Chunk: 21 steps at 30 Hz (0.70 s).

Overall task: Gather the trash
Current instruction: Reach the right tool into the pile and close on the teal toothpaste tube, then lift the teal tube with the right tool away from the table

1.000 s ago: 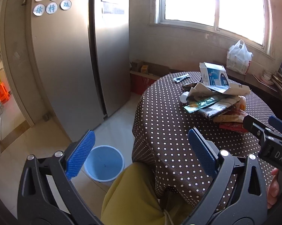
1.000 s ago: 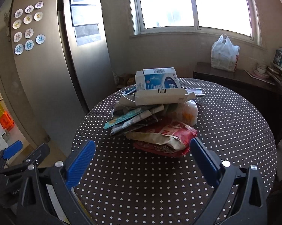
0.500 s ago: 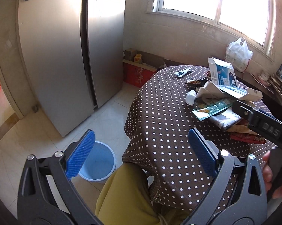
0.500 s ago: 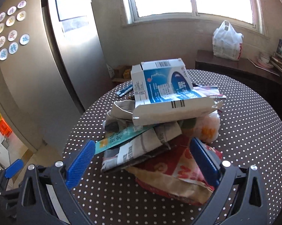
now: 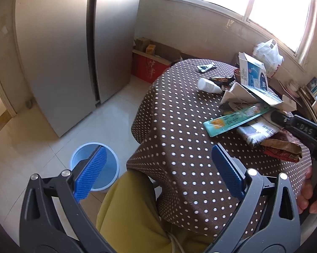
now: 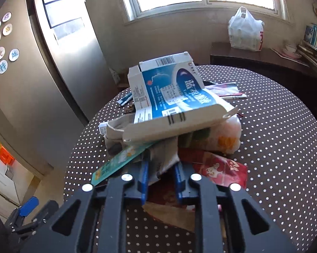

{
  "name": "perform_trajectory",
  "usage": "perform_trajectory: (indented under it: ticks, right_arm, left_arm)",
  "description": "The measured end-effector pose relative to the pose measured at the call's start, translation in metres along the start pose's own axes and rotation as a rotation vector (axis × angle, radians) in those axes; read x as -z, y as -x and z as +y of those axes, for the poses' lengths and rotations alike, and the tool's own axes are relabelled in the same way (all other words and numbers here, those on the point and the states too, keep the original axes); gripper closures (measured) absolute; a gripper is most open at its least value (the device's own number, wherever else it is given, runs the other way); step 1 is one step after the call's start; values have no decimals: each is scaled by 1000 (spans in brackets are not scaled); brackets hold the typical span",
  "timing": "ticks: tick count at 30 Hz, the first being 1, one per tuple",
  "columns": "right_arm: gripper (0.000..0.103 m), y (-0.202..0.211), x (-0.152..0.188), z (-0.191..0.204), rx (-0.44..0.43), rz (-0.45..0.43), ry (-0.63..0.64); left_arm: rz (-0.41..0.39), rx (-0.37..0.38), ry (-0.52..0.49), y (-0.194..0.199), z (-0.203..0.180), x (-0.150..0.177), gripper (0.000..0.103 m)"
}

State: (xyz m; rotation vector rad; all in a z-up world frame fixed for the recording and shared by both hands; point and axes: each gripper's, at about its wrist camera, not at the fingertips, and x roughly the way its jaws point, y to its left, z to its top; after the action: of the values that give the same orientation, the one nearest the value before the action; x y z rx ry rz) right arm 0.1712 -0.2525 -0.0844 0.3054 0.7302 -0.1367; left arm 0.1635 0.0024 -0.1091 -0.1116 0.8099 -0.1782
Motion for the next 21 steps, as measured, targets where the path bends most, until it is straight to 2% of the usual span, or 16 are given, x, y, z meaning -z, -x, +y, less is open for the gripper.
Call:
perform_trajectory:
  ticks: [7,12,21]
  right_arm:
    - [94,28,2,-10,-49,-37,-47]
    - [96,51,-1,-13,-94,-71,-67]
    - [98,98,-7,-21,-85,-220,-120]
  left_arm:
    - [-38,11,-42,11,-17,2,6]
    - [-24,38,-52,14,-24,2,6]
    - [-35,73,-113,20,-44,1,6]
